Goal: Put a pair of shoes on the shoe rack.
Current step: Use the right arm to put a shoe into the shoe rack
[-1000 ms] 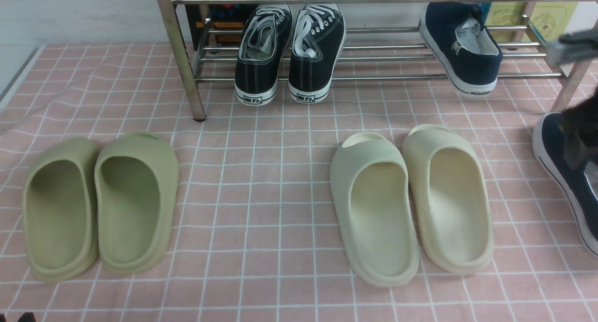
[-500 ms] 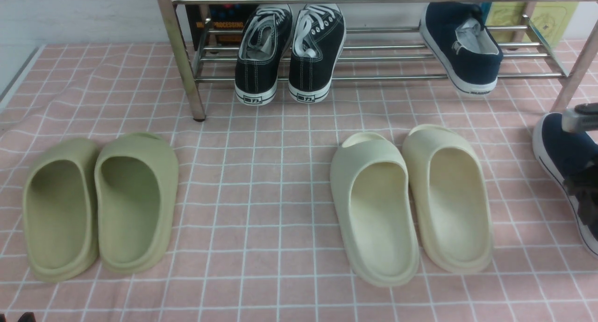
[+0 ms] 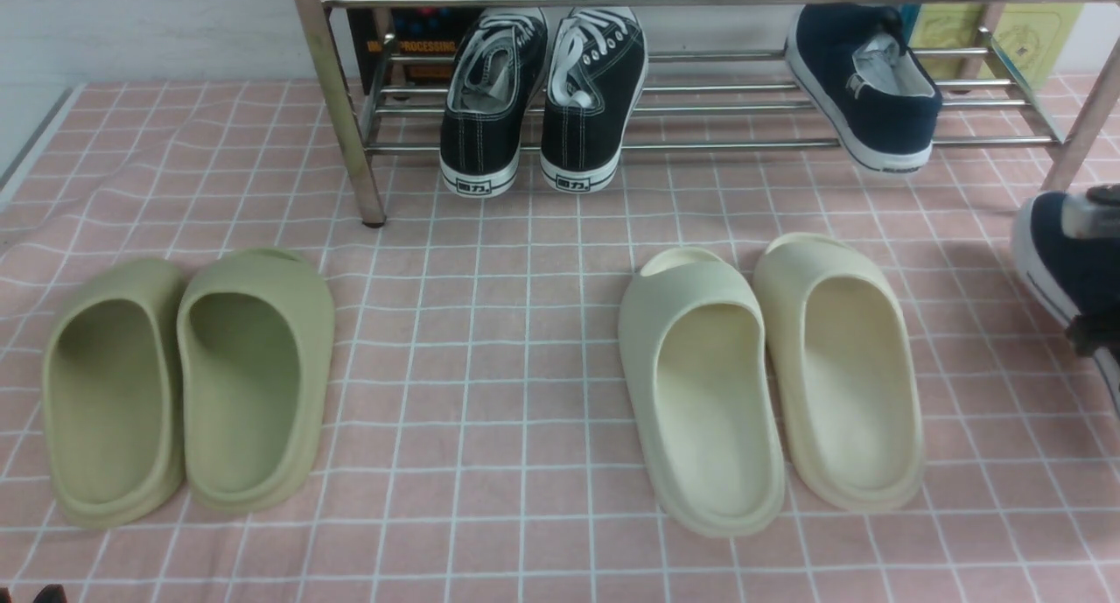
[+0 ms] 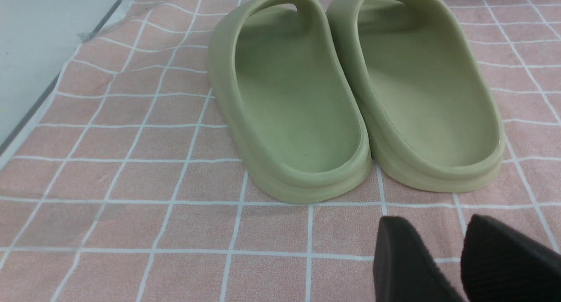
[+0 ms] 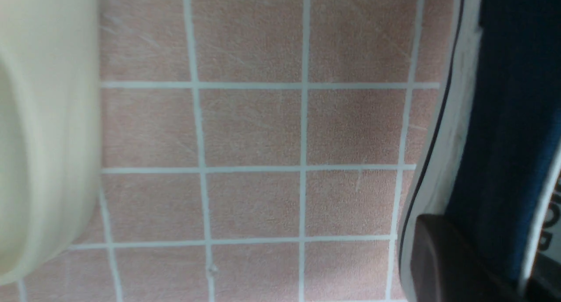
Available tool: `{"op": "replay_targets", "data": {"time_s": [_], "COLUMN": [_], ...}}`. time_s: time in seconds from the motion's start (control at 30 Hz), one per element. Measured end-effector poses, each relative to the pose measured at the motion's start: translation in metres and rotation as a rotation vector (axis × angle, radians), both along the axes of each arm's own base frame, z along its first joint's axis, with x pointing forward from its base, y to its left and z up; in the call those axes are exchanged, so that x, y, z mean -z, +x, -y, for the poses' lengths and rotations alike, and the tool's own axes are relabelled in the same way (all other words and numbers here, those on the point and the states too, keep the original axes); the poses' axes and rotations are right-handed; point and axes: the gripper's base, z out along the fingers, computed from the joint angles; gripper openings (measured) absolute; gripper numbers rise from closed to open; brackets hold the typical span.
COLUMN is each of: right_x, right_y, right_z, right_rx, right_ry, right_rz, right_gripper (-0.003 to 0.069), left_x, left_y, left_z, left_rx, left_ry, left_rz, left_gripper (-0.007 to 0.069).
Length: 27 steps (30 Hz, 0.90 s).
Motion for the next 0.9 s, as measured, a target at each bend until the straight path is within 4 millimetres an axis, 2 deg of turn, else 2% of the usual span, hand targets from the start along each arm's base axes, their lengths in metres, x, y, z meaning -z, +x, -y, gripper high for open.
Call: {"op": "replay_targets", "data": {"time_s": [0.13, 0.33, 0.73, 0.9], "right_x": [-0.034, -0.053, -0.052, -0.050], "right_y": [0.000, 0.021, 0.070, 0.112], "right_z": [-0.003, -0.002, -0.010, -0.028], "right_rx": [-0.013, -0.027, -0.048, -0.079], "right_ry": [0.018, 0.027, 0.156, 0.281], "right_rz": [0.099, 0.164, 0.044, 0.089], "right_gripper": [0.0013, 0.0013, 0.0013, 0.0014], "left_x": [0.000, 0.000, 0.000, 0.000], "left_y": [0.000, 0.000, 0.000, 0.000], "left_z": [0.000, 0.000, 0.000, 0.000], "left_rx": [0.000, 0.000, 0.000, 0.000], "left_ry": [0.000, 0.000, 0.000, 0.000], "left_rz": [0.000, 0.000, 0.000, 0.000], "left_gripper": [0.0239, 0.0239, 0.0239, 0.0239]}}
